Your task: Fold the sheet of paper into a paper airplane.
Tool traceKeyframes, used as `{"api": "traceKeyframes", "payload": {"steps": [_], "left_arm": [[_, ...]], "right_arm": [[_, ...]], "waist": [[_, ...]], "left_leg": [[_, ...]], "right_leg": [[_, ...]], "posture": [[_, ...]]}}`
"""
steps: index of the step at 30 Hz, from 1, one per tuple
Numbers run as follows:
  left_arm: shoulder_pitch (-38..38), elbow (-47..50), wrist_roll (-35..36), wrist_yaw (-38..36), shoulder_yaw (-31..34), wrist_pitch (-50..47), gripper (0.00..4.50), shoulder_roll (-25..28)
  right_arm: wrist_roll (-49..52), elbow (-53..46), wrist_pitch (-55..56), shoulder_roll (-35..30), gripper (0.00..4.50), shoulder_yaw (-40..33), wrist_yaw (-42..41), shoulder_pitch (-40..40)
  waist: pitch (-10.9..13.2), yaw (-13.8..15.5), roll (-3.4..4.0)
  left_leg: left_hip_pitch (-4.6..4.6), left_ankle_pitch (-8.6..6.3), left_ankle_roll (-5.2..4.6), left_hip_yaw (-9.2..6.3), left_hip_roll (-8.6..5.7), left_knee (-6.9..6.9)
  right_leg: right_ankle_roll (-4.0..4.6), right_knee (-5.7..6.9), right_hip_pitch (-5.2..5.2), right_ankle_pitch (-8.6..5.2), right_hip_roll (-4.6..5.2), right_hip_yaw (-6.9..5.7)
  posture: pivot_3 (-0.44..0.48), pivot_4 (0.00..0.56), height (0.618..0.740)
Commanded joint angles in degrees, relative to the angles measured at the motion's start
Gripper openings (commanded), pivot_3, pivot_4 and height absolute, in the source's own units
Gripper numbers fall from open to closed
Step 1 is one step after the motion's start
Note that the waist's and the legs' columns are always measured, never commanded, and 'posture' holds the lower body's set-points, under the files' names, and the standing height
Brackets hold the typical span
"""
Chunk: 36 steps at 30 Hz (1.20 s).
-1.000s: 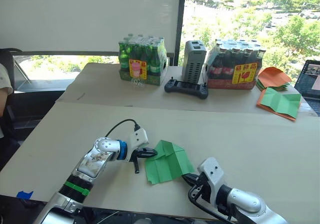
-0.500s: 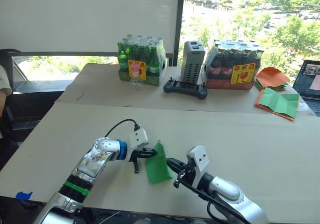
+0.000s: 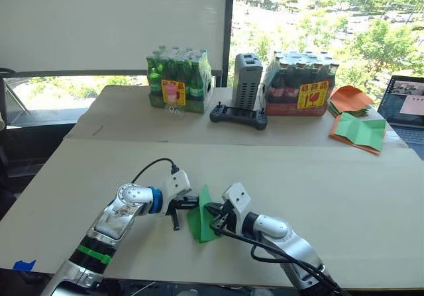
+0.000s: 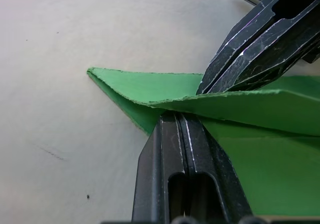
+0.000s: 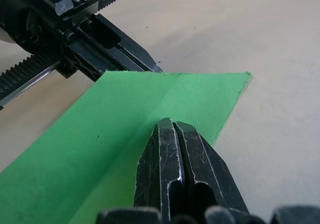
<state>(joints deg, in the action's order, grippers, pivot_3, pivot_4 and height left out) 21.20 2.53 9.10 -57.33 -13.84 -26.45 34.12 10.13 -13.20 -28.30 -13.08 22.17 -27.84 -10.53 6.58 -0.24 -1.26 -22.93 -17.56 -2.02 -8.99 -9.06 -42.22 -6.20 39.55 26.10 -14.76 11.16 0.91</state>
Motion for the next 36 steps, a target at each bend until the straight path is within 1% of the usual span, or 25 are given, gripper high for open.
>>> {"api": "traceKeyframes", "payload": {"steps": [1, 5, 10, 13, 16, 20, 30, 36], "left_arm": [[-2.98, 4.1, 1.36, 1.69, 4.4, -3.75, 0.04, 3.02], [-4.04, 9.05, 4.65, 3.08, 9.63, -7.71, 0.04, 4.76], [-1.53, 12.24, 9.84, 3.79, 12.59, -10.95, 0.04, 2.97], [-1.05, 12.79, 11.88, 4.35, 12.25, -12.24, 0.04, 1.21], [-4.91, 10.61, 10.48, 3.71, 8.4, -10.78, 0.04, 0.72], [-7.54, 8.61, 9.36, 4.01, 7.13, -8.58, 0.04, 0.96], [-7.39, 6.54, 6.61, 4.02, 3.23, -5.44, 0.04, 0.79], [-8.22, 6.92, 5.94, 4.0, 2.27, -5.07, 0.04, 1.23]], "right_arm": [[-0.86, 1.56, 0.8, 0.11, 0.0, 1.02, -1.49, -0.76], [-1.42, 2.75, 1.23, 0.51, 0.0, 1.13, -2.32, -1.82], [-1.9, 3.12, 1.21, 0.52, 0.0, 0.92, -2.87, -1.99], [-2.22, 3.15, 1.07, 0.52, 0.0, 0.8, -3.11, -1.99], [-2.59, 2.95, 0.74, 0.37, 0.0, 0.56, -3.4, -2.23], [-2.69, 2.59, 0.44, 0.05, 0.0, 0.09, -3.62, -2.62], [-2.13, 1.18, -0.11, 0.23, 0.0, -1.25, -3.5, -3.6], [-2.82, 2.79, -0.37, -0.19, 0.0, -1.39, -3.56, -4.87]], "waist": [[0.0, -0.56, 0.0], [0.02, -0.64, 0.02], [0.02, -0.46, 0.02], [0.02, -0.74, 0.01], [0.02, -0.91, 0.02], [0.03, -0.57, 0.0], [0.03, -0.37, 0.0], [0.04, -0.38, 0.0]], "left_leg": [[-0.01, 0.01, 0.01, 0.0, 0.01, 0.01], [-0.03, 0.03, 0.05, -0.01, 0.02, 0.03], [0.01, 0.03, 0.06, -0.03, 0.01, -0.01], [0.0, 0.04, 0.08, -0.02, 0.01, 0.0], [0.0, 0.07, 0.13, 0.0, 0.03, 0.06], [-0.02, 0.07, 0.13, -0.02, 0.02, 0.05], [-0.03, 0.07, 0.13, -0.02, 0.0, 0.04], [-0.04, 0.07, 0.13, -0.03, 0.0, 0.04]], "right_leg": [[0.01, 0.02, 0.02, 0.0, -0.01, 0.01], [0.03, 0.1, 0.09, -0.01, -0.04, 0.02], [0.03, 0.09, 0.13, -0.01, -0.05, -0.02], [0.03, 0.12, 0.06, -0.01, -0.05, 0.01], [0.05, 0.14, 0.08, -0.02, -0.05, 0.05], [0.06, 0.15, 0.12, -0.02, -0.08, 0.05], [0.07, 0.15, 0.1, -0.01, -0.05, 0.04], [0.07, 0.15, 0.11, -0.01, -0.05, 0.04]], "posture": [[0.0, 0.15, 0.675], [0.0, 0.15, 0.675], [0.0, 0.15, 0.675], [0.0, 0.15, 0.675], [0.0, 0.15, 0.675], [0.0, 0.15, 0.675], [0.0, 0.15, 0.675], [0.0, 0.15, 0.675]]}}
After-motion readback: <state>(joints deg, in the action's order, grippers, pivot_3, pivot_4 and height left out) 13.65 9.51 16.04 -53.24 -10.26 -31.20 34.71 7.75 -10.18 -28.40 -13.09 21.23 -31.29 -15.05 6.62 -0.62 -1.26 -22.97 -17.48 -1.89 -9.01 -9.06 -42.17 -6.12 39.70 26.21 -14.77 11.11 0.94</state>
